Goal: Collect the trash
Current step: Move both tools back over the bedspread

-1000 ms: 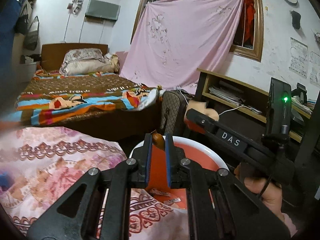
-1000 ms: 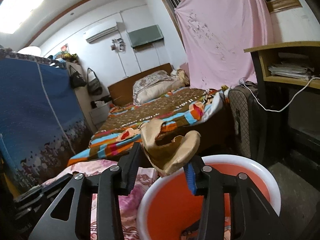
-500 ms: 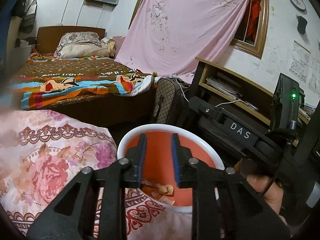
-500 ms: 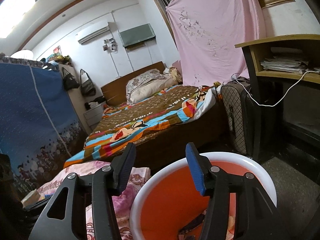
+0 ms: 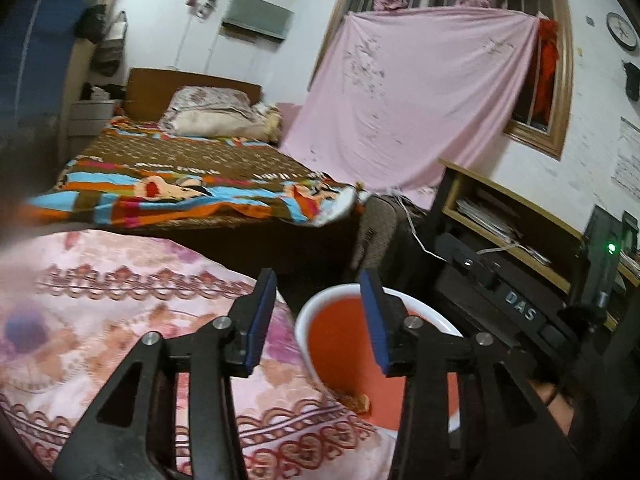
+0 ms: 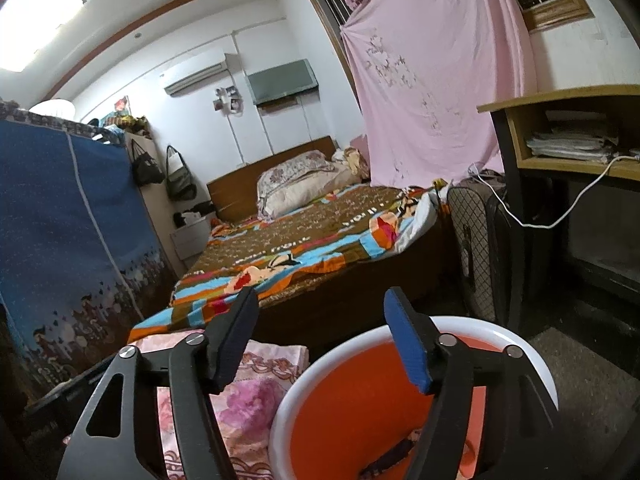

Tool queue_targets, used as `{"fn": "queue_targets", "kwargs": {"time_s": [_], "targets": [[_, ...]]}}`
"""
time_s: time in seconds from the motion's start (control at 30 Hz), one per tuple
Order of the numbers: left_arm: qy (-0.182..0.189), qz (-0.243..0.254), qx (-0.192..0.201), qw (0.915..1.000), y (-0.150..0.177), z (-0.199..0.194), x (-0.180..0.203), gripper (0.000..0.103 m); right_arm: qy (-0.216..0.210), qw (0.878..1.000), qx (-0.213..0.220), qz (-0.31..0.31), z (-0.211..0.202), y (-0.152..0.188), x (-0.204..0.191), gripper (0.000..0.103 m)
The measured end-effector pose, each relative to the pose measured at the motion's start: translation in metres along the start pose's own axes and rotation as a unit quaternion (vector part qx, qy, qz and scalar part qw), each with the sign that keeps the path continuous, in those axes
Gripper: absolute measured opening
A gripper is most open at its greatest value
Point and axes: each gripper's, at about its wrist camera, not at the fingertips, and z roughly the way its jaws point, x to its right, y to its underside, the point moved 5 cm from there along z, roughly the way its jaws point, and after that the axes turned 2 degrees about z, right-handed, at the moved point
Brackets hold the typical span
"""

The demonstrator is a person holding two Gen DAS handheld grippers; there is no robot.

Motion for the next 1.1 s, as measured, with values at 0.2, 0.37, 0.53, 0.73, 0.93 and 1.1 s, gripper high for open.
{"fn": "queue_targets", "kwargs": {"time_s": [0.2, 0.37, 0.53, 0.73, 0.93, 1.1], "targets": [[-0.039, -0.006, 0.023, 0.999, -0.006, -0.018, -0.02, 0.048, -0.017, 0.999, 0.027, -0.008, -0.005, -0.003, -0.017, 0.077], [-0.064, -0.02, 0.043, 0.9968, -0.01, -0.036, -0.04, 0.058, -0.037, 0.998, 0.052, -0.023, -0.01, -0.004, -0.037, 0.083], [-0.102, -0.029, 0.071, 0.9918, -0.015, -0.06, -0.062, 0.072, -0.063, 0.994, 0.078, -0.033, -0.016, -0.003, -0.059, 0.103], [-0.152, -0.039, 0.116, 0.9808, -0.016, -0.089, -0.088, 0.091, -0.092, 0.987, 0.112, -0.067, -0.028, 0.001, -0.093, 0.103], [-0.199, -0.02, 0.137, 0.9702, -0.013, -0.111, -0.108, 0.091, -0.115, 0.98, 0.134, -0.093, -0.038, 0.011, -0.123, 0.103], [-0.225, -0.019, 0.146, 0.9631, -0.006, -0.128, -0.128, 0.091, -0.133, 0.974, 0.144, -0.112, -0.044, 0.021, -0.147, 0.103]]}}
